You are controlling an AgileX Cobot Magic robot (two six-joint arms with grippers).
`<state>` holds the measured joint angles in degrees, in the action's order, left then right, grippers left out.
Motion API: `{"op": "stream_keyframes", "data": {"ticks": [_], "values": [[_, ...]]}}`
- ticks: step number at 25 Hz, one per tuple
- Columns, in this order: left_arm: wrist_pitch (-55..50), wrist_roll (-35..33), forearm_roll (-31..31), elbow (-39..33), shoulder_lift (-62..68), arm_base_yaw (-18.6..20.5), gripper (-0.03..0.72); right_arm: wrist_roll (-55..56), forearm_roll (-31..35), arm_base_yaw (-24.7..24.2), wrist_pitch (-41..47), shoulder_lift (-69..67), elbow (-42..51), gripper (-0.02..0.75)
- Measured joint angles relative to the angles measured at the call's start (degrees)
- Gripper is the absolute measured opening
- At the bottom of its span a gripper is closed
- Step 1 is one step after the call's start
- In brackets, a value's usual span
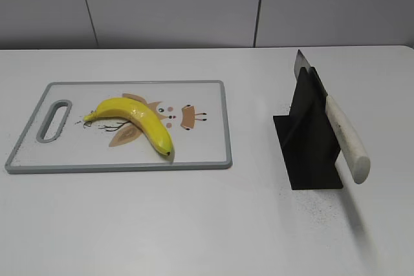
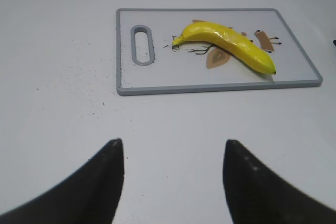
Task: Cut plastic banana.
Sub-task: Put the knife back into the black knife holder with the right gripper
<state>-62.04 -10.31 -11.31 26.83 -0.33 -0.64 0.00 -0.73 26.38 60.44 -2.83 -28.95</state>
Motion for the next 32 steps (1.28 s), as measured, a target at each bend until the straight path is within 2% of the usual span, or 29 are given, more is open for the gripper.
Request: {"op": "stream_keyframes", "data": {"ticks": [9,12,18,22,25,32], "values": [[0.0,0.0,0.0,0.0,0.0,0.0,0.589,0.0,0.4,-0.7,-0.2,3.2,0.1,0.573],[0.0,0.0,0.0,0.0,0.0,0.0,0.589,0.0,0.7,-4.1,-0.2,3.2,0.1,0.573],[0.0,0.0,0.0,0.0,0.0,0.0,0.589,0.0,0.7,-15.2,-0.2,3.2,0.1,0.572],[0.0,0.0,0.1,0.0,0.0,0.0,0.589,0.0,0.7,-20.3,-0.2,3.2,0.1,0.572],[0.0,0.0,0.1,0.0,0.0,0.0,0.589,0.0,0.7,-22.0,-0.2,3.2,0.1,0.572],[0.0,0.0,0.1,0.0,0.0,0.0,0.589,-0.3,0.7,-22.2,-0.2,3.2,0.1,0.572]]}}
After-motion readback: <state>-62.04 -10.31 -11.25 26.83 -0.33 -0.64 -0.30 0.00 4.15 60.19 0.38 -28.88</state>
